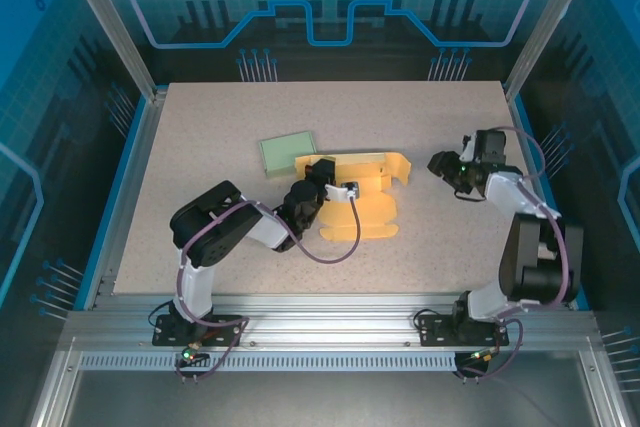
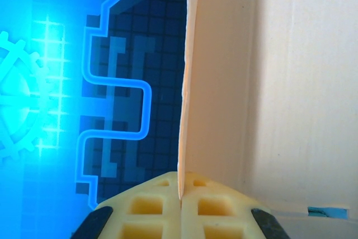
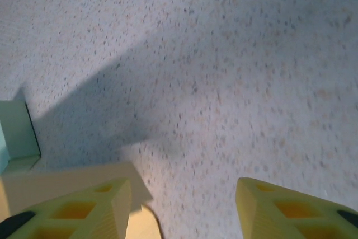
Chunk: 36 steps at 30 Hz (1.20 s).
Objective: Fold the paper box
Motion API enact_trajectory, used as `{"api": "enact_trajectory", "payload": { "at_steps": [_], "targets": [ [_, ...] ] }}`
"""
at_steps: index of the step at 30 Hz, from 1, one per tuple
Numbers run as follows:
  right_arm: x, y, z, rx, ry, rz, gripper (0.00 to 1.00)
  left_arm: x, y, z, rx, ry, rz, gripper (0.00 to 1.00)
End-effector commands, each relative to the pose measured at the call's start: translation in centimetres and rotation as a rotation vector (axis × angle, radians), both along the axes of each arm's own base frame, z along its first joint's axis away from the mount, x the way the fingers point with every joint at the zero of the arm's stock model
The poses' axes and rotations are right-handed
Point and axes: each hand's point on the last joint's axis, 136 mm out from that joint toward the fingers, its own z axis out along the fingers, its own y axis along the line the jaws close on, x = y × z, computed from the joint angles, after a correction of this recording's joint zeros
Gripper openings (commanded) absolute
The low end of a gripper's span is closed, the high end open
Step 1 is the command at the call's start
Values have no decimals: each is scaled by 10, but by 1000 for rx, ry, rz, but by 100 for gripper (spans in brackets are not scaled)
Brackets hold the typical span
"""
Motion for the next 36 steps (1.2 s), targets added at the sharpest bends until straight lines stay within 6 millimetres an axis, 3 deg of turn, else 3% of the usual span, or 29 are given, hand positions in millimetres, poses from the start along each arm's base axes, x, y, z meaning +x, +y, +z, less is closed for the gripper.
{"api": "enact_trajectory", "payload": {
  "at_steps": [1,6,12,20,27,36],
  "targets": [
    [22,10,1,35,-28,72,52,-5,-8,-2,7,-31,-34,0],
    [42,32,-17,36,-13,146,52,-4,-8,-10,41,-60,-34,0],
    [44,55,-29,38,-16,213,52,-5,-9,-18,60,-49,-44,0],
    [19,68,-33,28,-32,245,50,-6,-10,-32,110,-41,-51,0],
    [-5,75,-35,3,-41,257,50,-4,-11,-31,121,-51,-50,0],
    [-20,95,-38,-18,-57,330,51,-4,-11,-38,141,-45,-51,0]
  ]
}}
